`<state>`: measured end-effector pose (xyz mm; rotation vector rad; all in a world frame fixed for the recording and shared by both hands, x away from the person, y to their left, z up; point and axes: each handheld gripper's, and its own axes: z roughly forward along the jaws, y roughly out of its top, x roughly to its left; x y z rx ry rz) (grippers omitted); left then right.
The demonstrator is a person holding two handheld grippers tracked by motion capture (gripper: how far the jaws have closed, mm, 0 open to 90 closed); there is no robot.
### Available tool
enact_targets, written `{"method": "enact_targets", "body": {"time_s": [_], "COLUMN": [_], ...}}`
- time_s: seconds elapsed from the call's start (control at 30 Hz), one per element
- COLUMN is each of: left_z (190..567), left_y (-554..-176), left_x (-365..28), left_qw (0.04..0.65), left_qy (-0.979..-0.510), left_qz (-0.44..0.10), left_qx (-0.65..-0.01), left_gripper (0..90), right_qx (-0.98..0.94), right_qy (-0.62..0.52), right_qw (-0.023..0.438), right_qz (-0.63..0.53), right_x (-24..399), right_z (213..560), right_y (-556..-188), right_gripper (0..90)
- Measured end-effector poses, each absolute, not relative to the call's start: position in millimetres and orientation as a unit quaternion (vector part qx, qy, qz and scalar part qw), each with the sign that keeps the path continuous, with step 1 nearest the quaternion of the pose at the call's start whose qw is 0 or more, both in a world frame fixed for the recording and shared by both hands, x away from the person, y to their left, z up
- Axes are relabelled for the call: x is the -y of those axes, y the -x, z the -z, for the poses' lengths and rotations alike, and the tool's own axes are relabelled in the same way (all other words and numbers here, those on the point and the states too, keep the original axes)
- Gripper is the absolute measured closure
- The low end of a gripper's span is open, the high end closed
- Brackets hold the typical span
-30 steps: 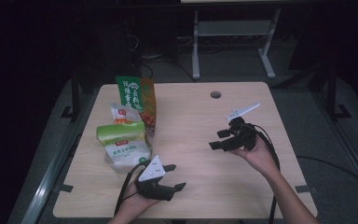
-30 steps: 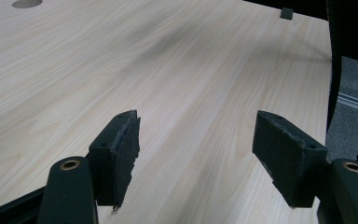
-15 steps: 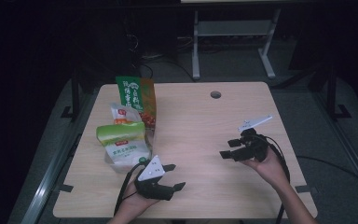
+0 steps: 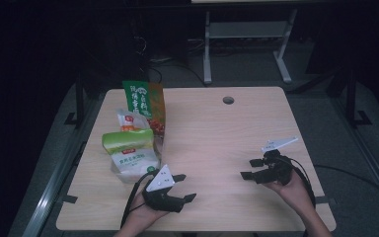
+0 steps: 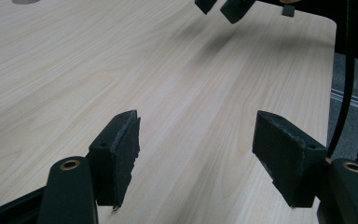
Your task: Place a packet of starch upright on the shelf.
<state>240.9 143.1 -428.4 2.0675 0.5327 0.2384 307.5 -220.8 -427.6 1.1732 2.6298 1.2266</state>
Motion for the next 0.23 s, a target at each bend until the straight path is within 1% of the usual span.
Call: {"method": "enact_targets", "body": {"time_s": [0.1,0.23], "left_z": [428.3,428.7], "left_y": [-240.5,-240.3], "left_x": [-143.8,-143.9], "left_qw": [0.477,0.48], "left_qy": [-0.846,-0.845], "left_qz": [-0.096,-0.099], "left_qx": [-0.217,-0.216], "left_gripper": [31.5,31.3], "right_qx": [-0.836,-0.828], "right_qy": [-0.384,-0.392], "right_qw": [0.007,0.026], "right_qz": [-0.393,-0.4], "right_x": [222.1,222.6], "right_z": [431.2,437.9], "right_y": [-299.5,-288.0], "right_gripper": [29.1,28.0]}}
